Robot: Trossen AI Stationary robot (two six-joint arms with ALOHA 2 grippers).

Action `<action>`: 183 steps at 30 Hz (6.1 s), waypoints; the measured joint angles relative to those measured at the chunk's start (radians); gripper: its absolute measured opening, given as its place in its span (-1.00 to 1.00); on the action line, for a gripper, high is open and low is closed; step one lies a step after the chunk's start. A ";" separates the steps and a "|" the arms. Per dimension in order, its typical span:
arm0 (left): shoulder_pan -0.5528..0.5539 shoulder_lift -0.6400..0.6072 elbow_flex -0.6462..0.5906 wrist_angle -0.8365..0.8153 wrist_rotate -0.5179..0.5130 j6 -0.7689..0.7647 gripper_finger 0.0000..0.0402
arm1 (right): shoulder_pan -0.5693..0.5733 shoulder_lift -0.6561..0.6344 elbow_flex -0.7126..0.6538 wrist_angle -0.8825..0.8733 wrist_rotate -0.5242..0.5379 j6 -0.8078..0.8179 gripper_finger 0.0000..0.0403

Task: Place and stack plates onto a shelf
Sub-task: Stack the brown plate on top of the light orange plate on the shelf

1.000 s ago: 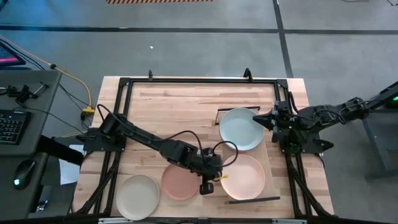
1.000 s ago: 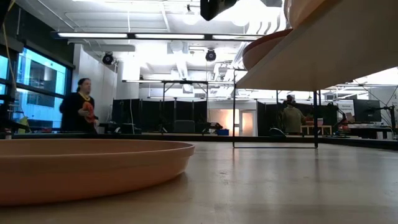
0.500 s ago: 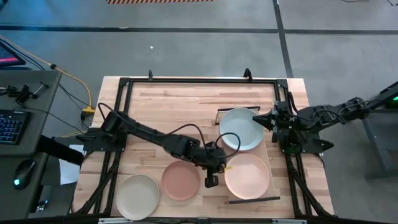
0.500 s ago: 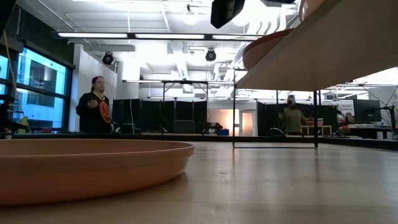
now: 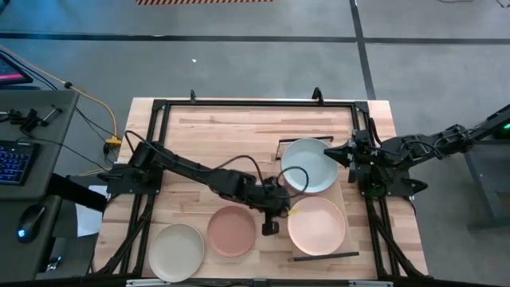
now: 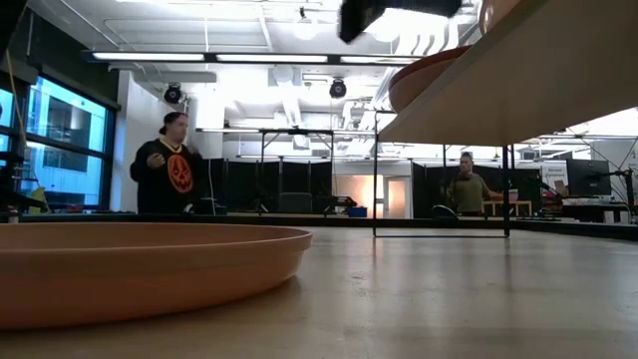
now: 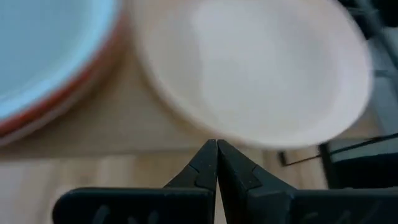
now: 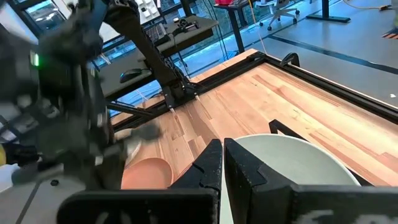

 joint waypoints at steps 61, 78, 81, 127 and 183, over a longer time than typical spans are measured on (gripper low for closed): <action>0.064 -0.854 -0.896 0.757 -0.132 -0.017 -1.00 | 0.000 0.201 0.000 0.406 -0.123 -0.219 -1.00; 0.062 -0.854 -0.895 0.524 -0.206 -0.213 -0.72 | 0.000 0.200 0.000 0.404 -0.123 -0.274 -1.00; 0.054 -0.854 -0.895 0.398 -0.169 -0.306 -0.56 | 0.000 0.200 0.000 0.403 -0.123 -0.274 -1.00; -0.116 -0.265 -0.813 -0.061 0.064 -0.618 -0.94 | 0.000 0.200 0.000 0.350 -0.124 -0.252 -1.00; 0.057 0.092 0.316 -0.084 -0.069 -0.246 -1.00 | -0.001 -0.079 0.000 0.295 -0.041 -0.359 -1.00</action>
